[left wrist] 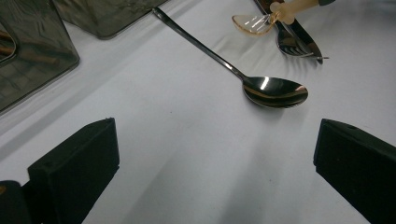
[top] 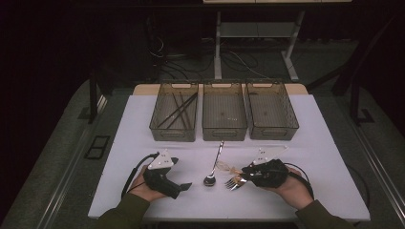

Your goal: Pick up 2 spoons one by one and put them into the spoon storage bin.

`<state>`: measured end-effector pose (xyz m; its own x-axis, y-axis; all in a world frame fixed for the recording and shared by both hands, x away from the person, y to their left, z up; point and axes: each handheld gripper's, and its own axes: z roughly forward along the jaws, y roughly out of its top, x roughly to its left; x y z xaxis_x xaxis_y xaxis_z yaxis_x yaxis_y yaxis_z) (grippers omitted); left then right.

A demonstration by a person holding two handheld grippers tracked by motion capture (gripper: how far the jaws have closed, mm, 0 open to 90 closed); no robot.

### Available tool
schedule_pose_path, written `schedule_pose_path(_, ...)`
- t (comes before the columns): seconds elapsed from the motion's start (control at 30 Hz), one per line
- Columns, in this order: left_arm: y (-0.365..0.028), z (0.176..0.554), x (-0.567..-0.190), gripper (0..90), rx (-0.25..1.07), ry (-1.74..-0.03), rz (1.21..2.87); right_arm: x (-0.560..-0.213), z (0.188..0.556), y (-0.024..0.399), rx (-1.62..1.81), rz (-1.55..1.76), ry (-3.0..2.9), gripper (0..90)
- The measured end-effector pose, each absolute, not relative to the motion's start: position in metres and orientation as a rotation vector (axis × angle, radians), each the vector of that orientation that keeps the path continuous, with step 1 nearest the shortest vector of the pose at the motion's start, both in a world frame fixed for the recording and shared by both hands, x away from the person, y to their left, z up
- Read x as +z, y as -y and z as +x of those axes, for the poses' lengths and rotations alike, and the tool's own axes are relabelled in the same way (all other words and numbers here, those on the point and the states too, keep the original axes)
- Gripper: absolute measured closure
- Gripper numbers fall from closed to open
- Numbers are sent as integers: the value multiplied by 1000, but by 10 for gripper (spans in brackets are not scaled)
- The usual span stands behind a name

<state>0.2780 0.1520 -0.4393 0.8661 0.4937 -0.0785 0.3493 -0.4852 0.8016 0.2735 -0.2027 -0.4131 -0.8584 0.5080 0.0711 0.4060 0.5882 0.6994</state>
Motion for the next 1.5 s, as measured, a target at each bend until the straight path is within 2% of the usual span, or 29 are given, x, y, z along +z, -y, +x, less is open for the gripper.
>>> schedule_pose_path(1.5,-151,279,-441,0,200,-617,2121,-363,316,218,1296,861,-2490,758)
